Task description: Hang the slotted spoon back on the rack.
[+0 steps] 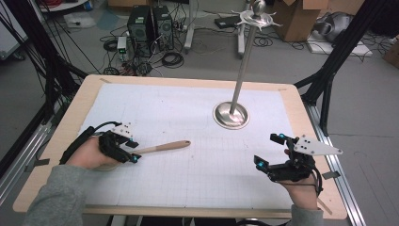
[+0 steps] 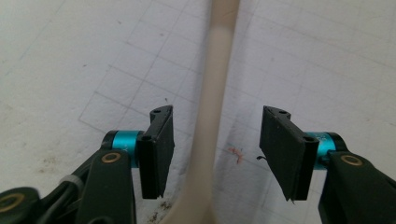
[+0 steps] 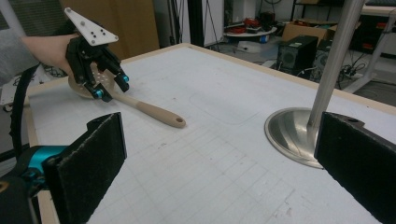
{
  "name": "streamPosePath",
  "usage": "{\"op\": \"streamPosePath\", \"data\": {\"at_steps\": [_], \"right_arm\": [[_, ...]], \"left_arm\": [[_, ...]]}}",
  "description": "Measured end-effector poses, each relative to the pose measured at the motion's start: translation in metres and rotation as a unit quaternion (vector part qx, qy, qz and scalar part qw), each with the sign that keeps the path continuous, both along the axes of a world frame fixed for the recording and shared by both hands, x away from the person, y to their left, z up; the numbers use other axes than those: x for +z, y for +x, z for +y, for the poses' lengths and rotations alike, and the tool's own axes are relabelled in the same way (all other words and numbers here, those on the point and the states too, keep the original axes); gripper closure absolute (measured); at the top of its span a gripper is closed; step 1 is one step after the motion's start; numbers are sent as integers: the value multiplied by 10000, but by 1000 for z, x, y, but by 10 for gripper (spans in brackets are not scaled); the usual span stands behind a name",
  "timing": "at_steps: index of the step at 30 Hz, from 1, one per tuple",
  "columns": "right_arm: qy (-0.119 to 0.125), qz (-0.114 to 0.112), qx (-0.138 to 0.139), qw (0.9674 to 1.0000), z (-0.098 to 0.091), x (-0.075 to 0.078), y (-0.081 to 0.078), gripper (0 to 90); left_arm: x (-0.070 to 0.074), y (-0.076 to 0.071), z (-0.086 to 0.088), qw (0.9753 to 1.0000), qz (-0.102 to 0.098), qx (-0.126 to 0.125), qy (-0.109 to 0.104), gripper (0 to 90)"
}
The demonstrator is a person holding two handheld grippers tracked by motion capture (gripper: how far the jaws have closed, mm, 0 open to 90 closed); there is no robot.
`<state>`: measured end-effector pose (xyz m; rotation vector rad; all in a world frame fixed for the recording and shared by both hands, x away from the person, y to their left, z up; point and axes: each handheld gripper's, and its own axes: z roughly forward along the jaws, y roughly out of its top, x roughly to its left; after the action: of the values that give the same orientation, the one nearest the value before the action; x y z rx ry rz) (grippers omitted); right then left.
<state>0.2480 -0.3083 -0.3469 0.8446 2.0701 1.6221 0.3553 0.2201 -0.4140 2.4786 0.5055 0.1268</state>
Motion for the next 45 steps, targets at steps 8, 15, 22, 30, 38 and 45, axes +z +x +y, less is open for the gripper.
{"op": "streamPosePath", "data": {"at_steps": [8, 15, 22, 30, 38, 45], "right_arm": [[-2, 8, 11, 10000, -1, 0, 0, 10], [-5, 4, 16, 10000, -1, -1, 0, 10], [-15, 39, 23, 10000, 0, -1, 0, 10], [-8, 28, 46, 10000, 1, -1, 0, 10], [-18, 69, 29, 10000, 0, -2, 1, 11], [-7, 70, 24, 10000, 0, -2, 1, 10]], "left_arm": [[-5, 2, -5, 9995, 21, 24, 302, 554], [-5, 3, -5, 9994, -15, 100, 317, 634], [-4, 2, -6, 9992, -88, -58, 396, 737], [-4, 0, -6, 9990, -185, -121, 394, 763], [-2, -5, -8, 9984, -206, 64, 518, 780], [3, -11, -6, 9992, -272, 50, 296, 779]]}}
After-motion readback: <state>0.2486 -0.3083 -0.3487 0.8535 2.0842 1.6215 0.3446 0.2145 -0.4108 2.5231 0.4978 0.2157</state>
